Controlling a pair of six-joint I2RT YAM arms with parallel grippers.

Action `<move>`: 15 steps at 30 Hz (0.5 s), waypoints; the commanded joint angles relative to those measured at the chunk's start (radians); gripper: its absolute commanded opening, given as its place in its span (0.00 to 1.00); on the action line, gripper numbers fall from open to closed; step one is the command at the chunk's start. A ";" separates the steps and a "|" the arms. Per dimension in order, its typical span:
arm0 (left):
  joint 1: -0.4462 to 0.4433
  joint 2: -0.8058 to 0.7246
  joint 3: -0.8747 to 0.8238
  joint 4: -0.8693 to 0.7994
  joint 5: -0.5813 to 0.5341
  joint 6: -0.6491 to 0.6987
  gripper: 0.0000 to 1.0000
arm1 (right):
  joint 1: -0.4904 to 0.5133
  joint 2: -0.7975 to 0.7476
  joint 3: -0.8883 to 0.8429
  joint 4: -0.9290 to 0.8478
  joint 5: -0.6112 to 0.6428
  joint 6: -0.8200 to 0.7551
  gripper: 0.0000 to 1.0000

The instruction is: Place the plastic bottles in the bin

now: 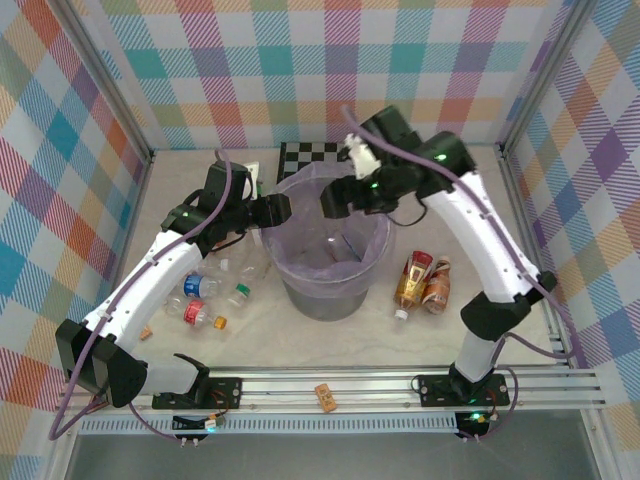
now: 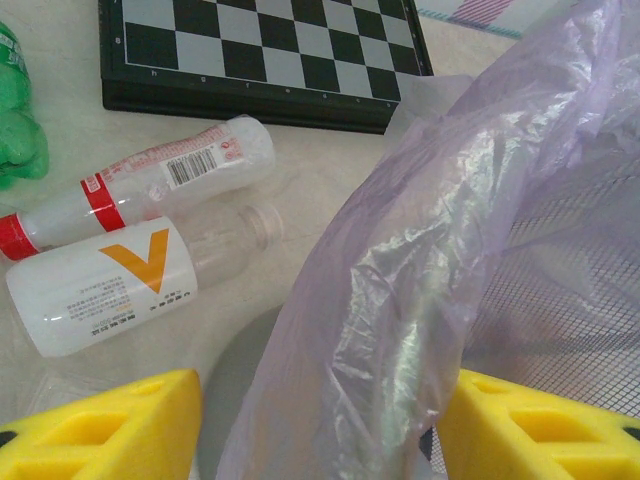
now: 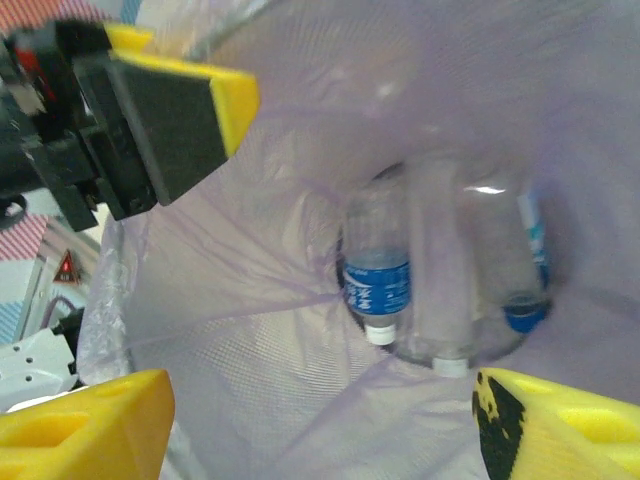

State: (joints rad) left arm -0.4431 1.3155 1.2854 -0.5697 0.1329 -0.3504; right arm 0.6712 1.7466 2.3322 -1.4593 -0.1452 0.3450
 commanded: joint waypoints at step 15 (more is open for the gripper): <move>-0.005 0.000 -0.006 0.000 0.016 0.025 0.63 | -0.505 -0.372 -0.530 -0.051 0.159 -0.036 0.79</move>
State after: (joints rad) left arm -0.4431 1.3155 1.2854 -0.5697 0.1345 -0.3439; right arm 0.1917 1.3766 1.9053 -1.5333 0.0017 0.3237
